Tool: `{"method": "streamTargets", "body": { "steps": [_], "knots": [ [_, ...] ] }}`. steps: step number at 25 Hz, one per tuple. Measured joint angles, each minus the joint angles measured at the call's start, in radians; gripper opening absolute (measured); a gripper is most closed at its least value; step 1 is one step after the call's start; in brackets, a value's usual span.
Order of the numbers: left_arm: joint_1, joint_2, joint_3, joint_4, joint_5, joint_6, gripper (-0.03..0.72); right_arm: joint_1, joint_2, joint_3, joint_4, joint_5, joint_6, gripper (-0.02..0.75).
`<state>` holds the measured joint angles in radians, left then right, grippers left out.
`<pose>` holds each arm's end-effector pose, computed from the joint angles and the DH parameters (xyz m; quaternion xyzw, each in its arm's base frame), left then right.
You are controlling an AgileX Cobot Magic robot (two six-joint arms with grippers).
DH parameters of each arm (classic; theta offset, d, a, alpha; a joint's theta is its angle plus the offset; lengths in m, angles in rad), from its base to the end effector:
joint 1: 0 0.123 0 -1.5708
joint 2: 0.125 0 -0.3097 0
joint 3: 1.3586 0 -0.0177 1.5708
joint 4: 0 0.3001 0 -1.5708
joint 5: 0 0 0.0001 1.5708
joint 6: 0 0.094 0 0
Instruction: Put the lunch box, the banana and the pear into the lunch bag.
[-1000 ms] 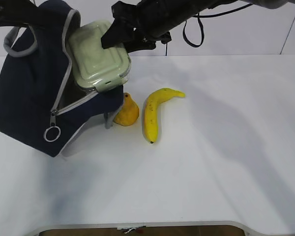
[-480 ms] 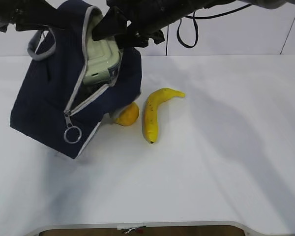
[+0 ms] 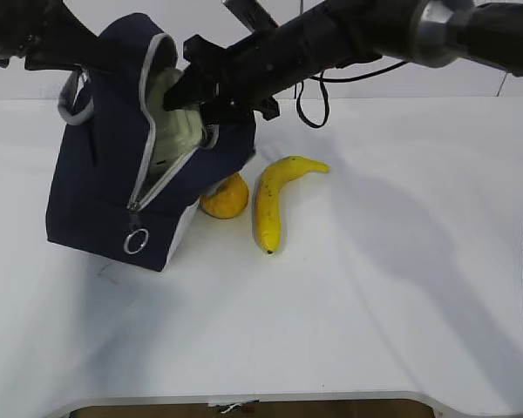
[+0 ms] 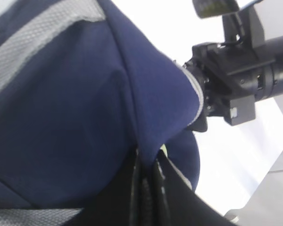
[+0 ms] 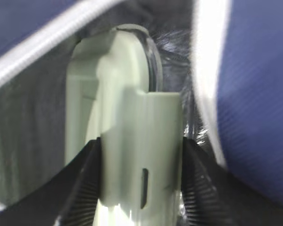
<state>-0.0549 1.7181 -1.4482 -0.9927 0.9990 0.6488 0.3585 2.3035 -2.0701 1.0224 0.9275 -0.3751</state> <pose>0.4194 -0.0894 0.3324 0.1327 0.8703 -0.3736 0.2921 0.5241 0.2650 0.2524 -0.1275 0.8566 0.4498 0.2183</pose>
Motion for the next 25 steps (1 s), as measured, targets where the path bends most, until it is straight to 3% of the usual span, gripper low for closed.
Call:
{"method": "streamTargets", "body": {
  "steps": [11,17,25],
  "knots": [
    [0.000,0.029,0.000,0.013,0.000,0.022,0.010,0.043,0.014,0.000,0.003,-0.056,0.021,0.387],
    [0.000,0.030,0.000,0.023,0.010,0.024,0.010,0.083,0.016,0.000,-0.098,-0.100,0.064,0.387],
    [0.000,0.030,0.000,0.048,0.021,0.025,0.009,0.089,0.092,-0.012,-0.106,-0.116,0.084,0.387]
  ]
}}
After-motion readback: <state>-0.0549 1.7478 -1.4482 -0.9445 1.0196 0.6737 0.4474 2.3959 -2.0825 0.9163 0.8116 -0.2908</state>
